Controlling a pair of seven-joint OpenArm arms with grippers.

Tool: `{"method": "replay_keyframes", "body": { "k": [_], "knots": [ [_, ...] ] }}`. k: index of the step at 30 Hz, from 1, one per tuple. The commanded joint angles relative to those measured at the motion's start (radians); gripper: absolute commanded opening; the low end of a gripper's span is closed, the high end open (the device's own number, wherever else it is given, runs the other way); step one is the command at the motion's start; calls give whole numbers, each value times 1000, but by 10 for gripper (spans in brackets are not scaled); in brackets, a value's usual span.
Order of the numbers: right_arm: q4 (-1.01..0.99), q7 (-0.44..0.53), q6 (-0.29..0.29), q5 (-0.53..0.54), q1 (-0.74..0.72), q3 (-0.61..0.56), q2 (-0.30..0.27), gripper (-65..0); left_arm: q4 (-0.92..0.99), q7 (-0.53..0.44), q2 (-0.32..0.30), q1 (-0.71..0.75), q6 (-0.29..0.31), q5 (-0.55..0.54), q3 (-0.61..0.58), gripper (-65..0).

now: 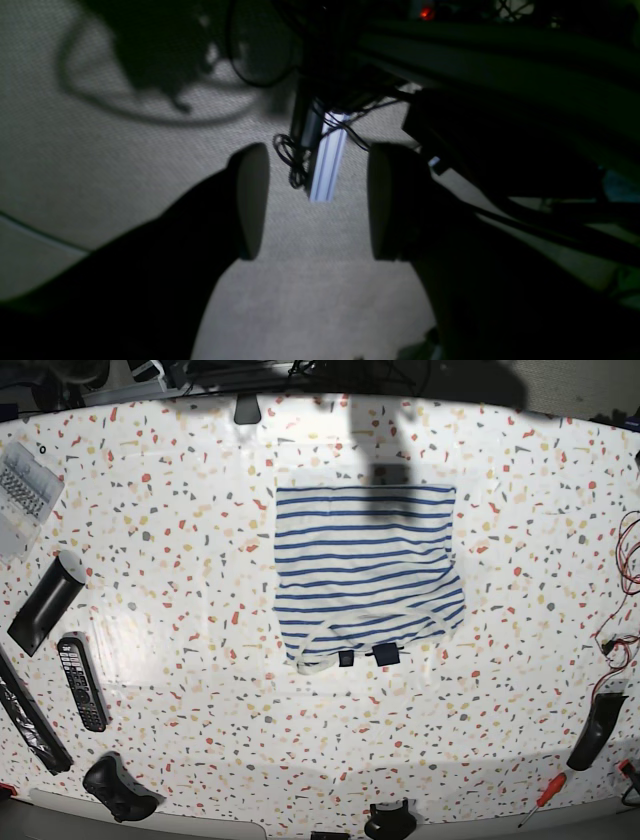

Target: Layout the t-shirt on the table in an organized manner, then fold the t-shirt properly

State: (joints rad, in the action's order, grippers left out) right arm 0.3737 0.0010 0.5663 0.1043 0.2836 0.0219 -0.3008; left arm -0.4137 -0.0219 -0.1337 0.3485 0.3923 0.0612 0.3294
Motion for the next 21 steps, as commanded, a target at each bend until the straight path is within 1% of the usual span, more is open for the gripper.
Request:
{"method": "replay_keyframes", "body": {
  "k": [1,3,6,9,12,15,19,21],
  "knots": [
    [-4,-10,9,3,-11,3,5,-319,-2,5,-13,7,-6,2,3,-360],
    [-6,-40,9,-5,-37,3,21,-319,-2,26,-17,3,-27,2,3,-360],
    [-6,-65,6,-71,-65,3,42,-319,-3,45,-22,-5,-80,4,3,-360],
    [-5,-50,-33,-131,-73,3,61,-319,-6,47,-26,-31,-89,45,3,-360],
    [-5,-35,-49,-128,-73,-13,64,-319,-6,95,-22,-57,-89,43,3,-360],
    [-5,-27,-54,-127,-73,-69,60,-319,-6,100,-13,-69,-90,43,3,-360],
    [-5,-12,-55,-122,-73,-179,60,-319,-6,96,-3,-69,-90,44,3,-360],
    [-5,-8,-55,-86,-73,-240,60,-319,-6,92,0,-69,-90,44,3,-360]
  ]
}}
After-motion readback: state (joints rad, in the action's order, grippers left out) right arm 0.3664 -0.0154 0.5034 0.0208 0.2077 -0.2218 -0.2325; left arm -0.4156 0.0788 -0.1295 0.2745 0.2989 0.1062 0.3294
